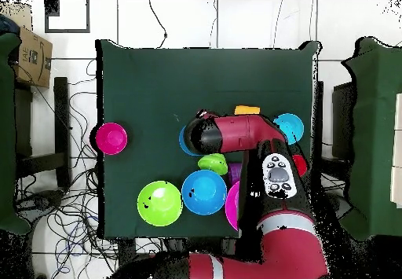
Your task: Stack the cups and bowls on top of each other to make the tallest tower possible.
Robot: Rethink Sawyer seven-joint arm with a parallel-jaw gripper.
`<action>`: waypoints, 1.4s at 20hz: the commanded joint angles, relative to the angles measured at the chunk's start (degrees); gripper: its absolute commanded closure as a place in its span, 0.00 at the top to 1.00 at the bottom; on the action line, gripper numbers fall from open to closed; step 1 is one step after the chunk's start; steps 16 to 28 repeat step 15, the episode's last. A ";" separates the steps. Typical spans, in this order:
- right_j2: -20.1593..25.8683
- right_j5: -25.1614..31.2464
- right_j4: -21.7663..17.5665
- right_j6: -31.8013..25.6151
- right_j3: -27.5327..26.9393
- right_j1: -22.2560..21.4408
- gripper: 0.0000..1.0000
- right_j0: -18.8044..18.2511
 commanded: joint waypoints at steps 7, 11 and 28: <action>2.75 -2.39 -4.90 -4.12 -3.16 5.00 1.00 -0.02; 2.77 -2.56 -5.16 -3.83 -2.63 4.76 1.00 0.22; 3.23 -2.48 -5.19 -4.30 -2.68 4.88 1.00 -0.17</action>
